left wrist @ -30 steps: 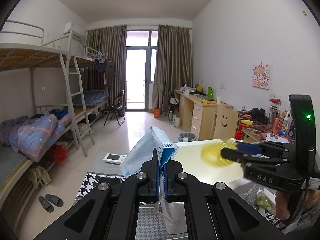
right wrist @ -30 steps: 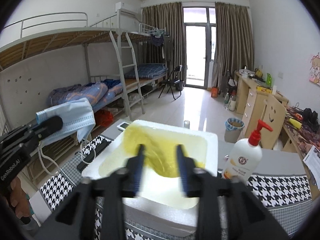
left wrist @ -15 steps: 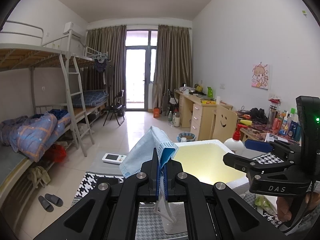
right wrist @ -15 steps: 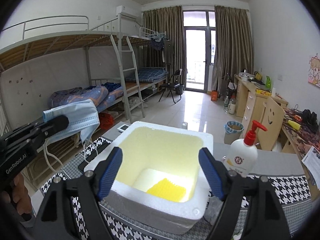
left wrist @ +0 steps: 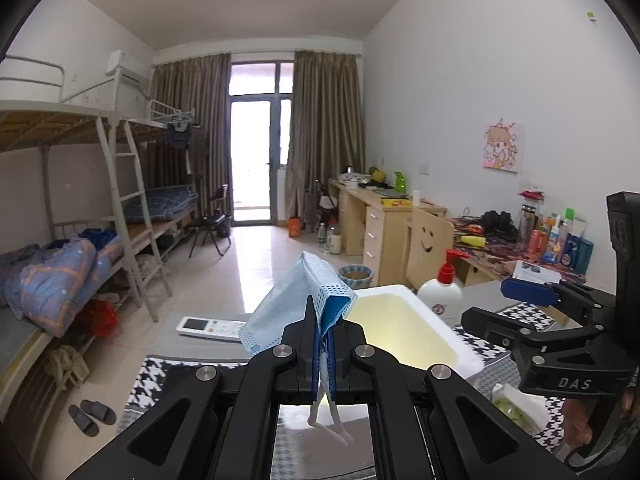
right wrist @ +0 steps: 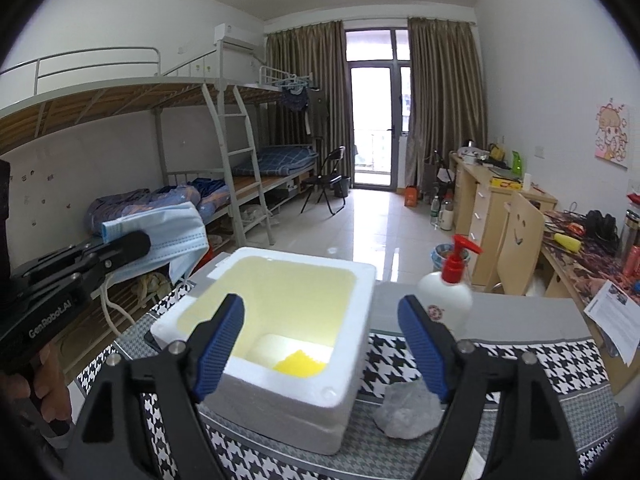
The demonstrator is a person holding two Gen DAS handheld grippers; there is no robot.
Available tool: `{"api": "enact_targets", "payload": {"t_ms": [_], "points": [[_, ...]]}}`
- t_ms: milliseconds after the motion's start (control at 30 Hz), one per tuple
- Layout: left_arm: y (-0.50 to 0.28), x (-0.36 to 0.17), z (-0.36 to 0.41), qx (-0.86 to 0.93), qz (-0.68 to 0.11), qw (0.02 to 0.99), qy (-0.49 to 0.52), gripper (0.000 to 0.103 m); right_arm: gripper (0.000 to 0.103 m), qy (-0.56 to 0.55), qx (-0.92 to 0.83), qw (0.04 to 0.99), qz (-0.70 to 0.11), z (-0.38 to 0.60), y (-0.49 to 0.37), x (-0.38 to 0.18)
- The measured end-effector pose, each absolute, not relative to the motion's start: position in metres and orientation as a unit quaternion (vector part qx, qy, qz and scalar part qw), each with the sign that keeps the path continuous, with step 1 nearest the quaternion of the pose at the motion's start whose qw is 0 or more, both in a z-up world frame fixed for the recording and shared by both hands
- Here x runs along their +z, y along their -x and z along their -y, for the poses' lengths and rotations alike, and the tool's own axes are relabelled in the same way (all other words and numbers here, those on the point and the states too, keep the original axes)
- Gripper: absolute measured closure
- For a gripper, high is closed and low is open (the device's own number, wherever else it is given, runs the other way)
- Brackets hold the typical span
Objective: Organize soft objects
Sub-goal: 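Lower the blue mask into the foam box and open the left tool, then withdraw both tools from the foam box back toward the table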
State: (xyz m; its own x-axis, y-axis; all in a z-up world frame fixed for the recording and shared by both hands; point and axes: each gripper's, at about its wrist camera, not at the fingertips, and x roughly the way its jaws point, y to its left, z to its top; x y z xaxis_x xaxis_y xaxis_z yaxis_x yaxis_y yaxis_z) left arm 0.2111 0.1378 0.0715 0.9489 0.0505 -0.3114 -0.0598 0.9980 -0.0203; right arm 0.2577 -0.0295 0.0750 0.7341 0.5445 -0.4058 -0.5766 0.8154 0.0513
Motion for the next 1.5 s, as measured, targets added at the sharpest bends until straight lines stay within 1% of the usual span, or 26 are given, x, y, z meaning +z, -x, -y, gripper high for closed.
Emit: {"api": "enact_targets", "payload": {"t_ms": [67,200,600,1067,1133,1167,1233,1267,1300,1367,1400,1500], "points": [[-0.215,0.072,-0.131,0.021,-0.158,0.987,0.012,0.100,0.020,0.036,0.294,0.933,-0.203,0.036,-0.257,0.076],[-0.222,0.070,-0.121,0.006,-0.161,0.987,0.009,0.100,0.015,0.026,0.282,0.938,-0.201,0.050,-0.256,0.077],[-0.239,0.067,-0.096,-0.013,-0.170,0.985,0.003,0.100,0.015,0.015,0.256,0.945,-0.202,0.080,-0.256,0.074],[-0.257,0.060,-0.089,0.009,-0.193,0.981,0.000,0.100,0.015,0.011,0.249,0.947,-0.202,0.094,-0.253,0.070],[-0.262,0.057,-0.088,0.014,-0.201,0.979,-0.003,0.098,0.015,0.011,0.247,0.948,-0.202,0.096,-0.253,0.069],[-0.265,0.056,-0.089,0.019,-0.205,0.979,-0.003,0.096,0.015,0.010,0.246,0.948,-0.203,0.097,-0.254,0.068],[-0.267,0.054,-0.089,0.026,-0.211,0.977,-0.004,0.083,0.015,0.006,0.244,0.948,-0.204,0.100,-0.255,0.068],[-0.268,0.053,-0.090,0.033,-0.213,0.977,-0.003,0.058,0.015,0.005,0.244,0.948,-0.205,0.101,-0.255,0.068],[-0.268,0.052,-0.089,0.039,-0.211,0.977,-0.004,0.026,0.015,0.004,0.244,0.948,-0.205,0.101,-0.255,0.068],[-0.262,0.054,-0.091,0.054,-0.190,0.980,0.000,0.005,0.015,0.004,0.244,0.948,-0.204,0.102,-0.255,0.069],[-0.259,0.056,-0.091,0.064,-0.178,0.982,0.001,0.001,0.015,0.003,0.244,0.948,-0.205,0.102,-0.255,0.069],[-0.257,0.057,-0.089,0.065,-0.176,0.982,-0.004,0.001,0.015,0.003,0.245,0.948,-0.204,0.103,-0.253,0.069]]}}
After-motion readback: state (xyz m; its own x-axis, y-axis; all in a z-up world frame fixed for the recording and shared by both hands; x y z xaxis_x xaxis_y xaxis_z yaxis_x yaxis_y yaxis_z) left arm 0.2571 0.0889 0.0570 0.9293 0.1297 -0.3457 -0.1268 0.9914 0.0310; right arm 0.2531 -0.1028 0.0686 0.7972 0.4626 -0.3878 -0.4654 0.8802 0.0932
